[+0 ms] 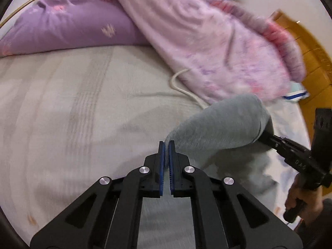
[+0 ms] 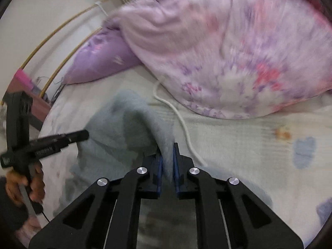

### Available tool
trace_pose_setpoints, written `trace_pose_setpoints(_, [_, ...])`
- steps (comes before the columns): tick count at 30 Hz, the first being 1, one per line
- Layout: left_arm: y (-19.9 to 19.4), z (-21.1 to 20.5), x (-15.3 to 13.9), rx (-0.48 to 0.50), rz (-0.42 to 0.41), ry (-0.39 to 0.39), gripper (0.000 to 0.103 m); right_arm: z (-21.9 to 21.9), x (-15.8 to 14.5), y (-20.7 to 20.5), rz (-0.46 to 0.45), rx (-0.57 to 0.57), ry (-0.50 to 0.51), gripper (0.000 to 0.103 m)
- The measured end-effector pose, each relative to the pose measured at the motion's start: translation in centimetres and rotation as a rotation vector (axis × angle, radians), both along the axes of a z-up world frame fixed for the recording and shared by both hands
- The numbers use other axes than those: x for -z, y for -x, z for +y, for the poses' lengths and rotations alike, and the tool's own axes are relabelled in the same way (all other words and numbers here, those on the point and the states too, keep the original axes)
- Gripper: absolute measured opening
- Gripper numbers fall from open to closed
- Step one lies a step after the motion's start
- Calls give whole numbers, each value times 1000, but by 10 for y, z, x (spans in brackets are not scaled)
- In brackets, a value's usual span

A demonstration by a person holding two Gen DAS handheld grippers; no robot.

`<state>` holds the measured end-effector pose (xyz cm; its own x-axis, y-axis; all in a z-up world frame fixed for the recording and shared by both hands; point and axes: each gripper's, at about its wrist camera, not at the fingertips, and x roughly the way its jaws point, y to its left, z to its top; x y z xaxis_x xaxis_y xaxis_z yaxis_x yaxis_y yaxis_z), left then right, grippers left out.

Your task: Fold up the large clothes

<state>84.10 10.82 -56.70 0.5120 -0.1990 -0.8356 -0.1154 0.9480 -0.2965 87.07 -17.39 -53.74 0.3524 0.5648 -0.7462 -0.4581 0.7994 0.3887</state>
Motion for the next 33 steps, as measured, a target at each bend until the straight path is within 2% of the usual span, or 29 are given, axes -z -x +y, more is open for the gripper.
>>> trace_pose_setpoints(3, [47,-12,-2,-3,11,46,4,-16,-12,59,-47,-9,20,8])
trace_pose_setpoints(5, [92,-24,6,13,64,43,4,-19,-4,100,-27,-15,59,8])
trace_pose_setpoints(6, [113,-24,10,10,95,50,4,-23,8,120,27,-12,68,8])
trace_pose_setpoints(8, [143,-30,38,-20,226,101,5,-27,30,145,98,14,136,12])
trace_pose_setpoints(10, [171,-29,53,-89,310,127,5,-37,47,159,208,72,167,14])
trace_pose_setpoints(12, [193,-23,57,-171,338,221,5,-53,56,169,308,156,99,14])
trace_pose_setpoints(13, [197,-22,58,-190,336,253,6,-65,55,175,351,220,28,15])
trace_pose_setpoints(14, [201,-23,55,-206,328,276,12,-70,53,178,366,256,0,19])
trace_pose_setpoints(15, [204,-23,53,-218,322,290,18,-75,51,179,382,295,-34,29])
trace_pose_setpoints(16, [205,-24,51,-241,310,326,37,-79,48,180,393,323,-72,37])
trace_pose_setpoints(17, [206,-25,49,-267,298,361,53,-83,45,183,402,357,-127,56])
trace_pose_setpoints(18, [204,-26,48,-292,288,384,54,-84,44,181,398,381,-167,65])
trace_pose_setpoints(21, [188,-40,51,-318,258,457,57,-80,47,172,426,422,-238,65])
trace_pose_setpoints(24, [167,-59,73,-319,301,495,58,-68,66,153,491,459,-258,65])
trace_pose_setpoints(26, [159,-68,84,-312,351,464,58,-57,79,148,554,448,-214,61])
trace_pose_setpoints(27, [155,-73,89,-293,364,448,57,-53,88,146,587,441,-232,43])
trace_pose_setpoints(28, [152,-75,89,-282,362,421,35,-51,92,147,604,436,-272,29])
trace_pose_setpoints(29, [150,-76,88,-272,356,371,4,-49,91,149,606,438,-293,10])
trace_pose_setpoints(30, [149,-76,85,-257,347,342,4,-49,87,151,592,432,-288,7])
trace_pose_setpoints(31, [151,-72,78,-246,308,356,4,-47,78,153,562,413,-293,7])
trace_pose_setpoints(33, [158,-66,54,-215,234,337,4,-47,58,158,530,398,-319,6])
